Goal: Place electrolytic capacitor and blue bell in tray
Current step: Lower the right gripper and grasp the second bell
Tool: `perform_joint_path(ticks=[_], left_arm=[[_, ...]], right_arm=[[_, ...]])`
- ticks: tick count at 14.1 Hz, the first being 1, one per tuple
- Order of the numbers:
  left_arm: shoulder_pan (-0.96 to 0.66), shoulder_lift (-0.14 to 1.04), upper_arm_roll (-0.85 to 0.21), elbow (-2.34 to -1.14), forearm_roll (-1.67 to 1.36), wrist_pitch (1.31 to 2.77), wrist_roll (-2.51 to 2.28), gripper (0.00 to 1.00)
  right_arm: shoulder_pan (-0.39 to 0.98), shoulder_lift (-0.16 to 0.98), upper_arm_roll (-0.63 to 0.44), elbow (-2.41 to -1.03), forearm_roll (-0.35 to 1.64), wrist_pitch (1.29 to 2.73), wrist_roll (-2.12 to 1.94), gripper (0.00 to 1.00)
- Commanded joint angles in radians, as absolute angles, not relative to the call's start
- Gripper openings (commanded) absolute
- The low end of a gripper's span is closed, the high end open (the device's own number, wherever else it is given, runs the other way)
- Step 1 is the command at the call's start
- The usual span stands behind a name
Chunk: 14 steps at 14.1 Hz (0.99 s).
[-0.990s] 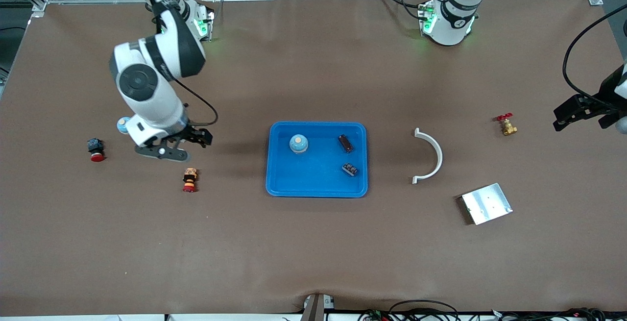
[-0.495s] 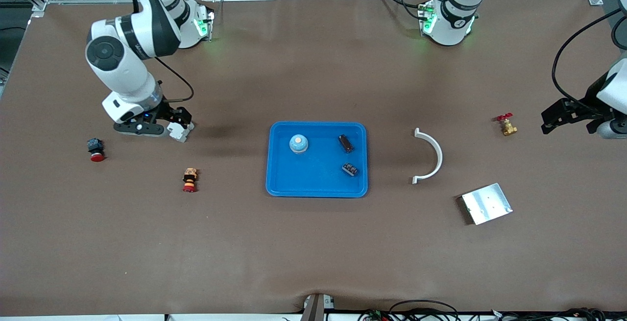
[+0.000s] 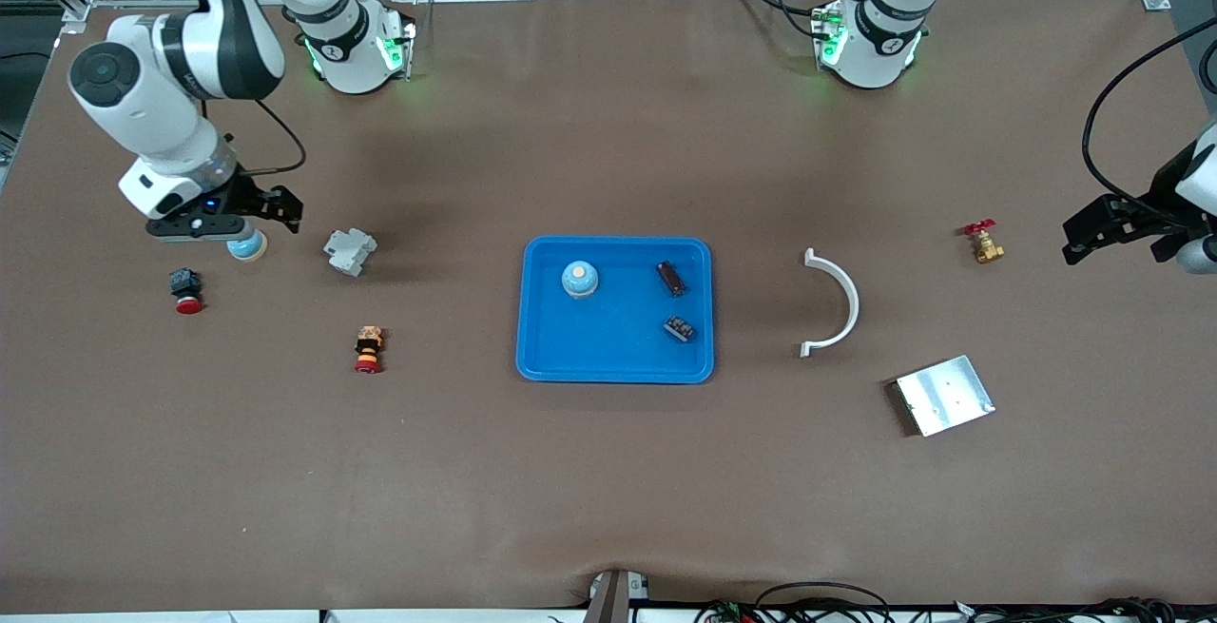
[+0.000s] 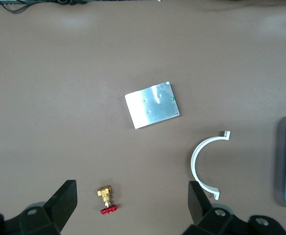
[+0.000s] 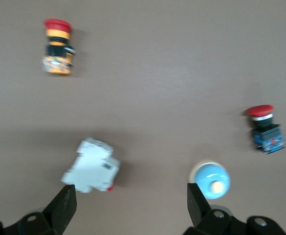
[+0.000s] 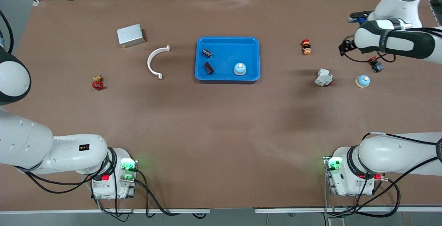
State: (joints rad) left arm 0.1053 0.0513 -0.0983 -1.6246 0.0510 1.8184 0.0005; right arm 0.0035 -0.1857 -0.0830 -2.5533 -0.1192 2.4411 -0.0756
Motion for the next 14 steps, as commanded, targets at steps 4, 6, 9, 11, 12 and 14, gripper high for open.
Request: perform_joint_path(ticks=[4, 6, 9, 11, 12, 14], left_arm=[[0.087, 0.078, -0.039, -1.537, 0.054, 1.712, 0.079, 1.00], [0.068, 0.066, -0.015, -1.537, 0.054, 1.686, 0.118, 1.00], [0.043, 0.067, 0.006, -1.537, 0.051, 1.686, 0.069, 1.00], [0.055, 0.069, 0.005, -1.539, 0.041, 1.686, 0.038, 1.00], [0.055, 0.071, 0.005, -1.539, 0.023, 1.687, 0.037, 1.00], [0.055, 0.068, 0.005, -1.537, 0.015, 1.686, 0.035, 1.00]], right_arm=[[-0.158, -0.210, -0.101, -2.683, -0.123, 2.590, -0.297, 1.00], [-0.181, -0.199, -0.123, -2.718, -0.123, 2.658, -0.339, 1.00], [-0.189, -0.146, -0.153, -2.734, -0.123, 2.727, -0.365, 1.00], [-0.189, -0.105, -0.158, -2.734, -0.123, 2.764, -0.365, 1.00], [-0.196, -0.077, -0.158, -2.732, -0.123, 2.776, -0.365, 1.00], [-0.215, -0.017, -0.156, -2.730, -0.123, 2.810, -0.365, 1.00]])
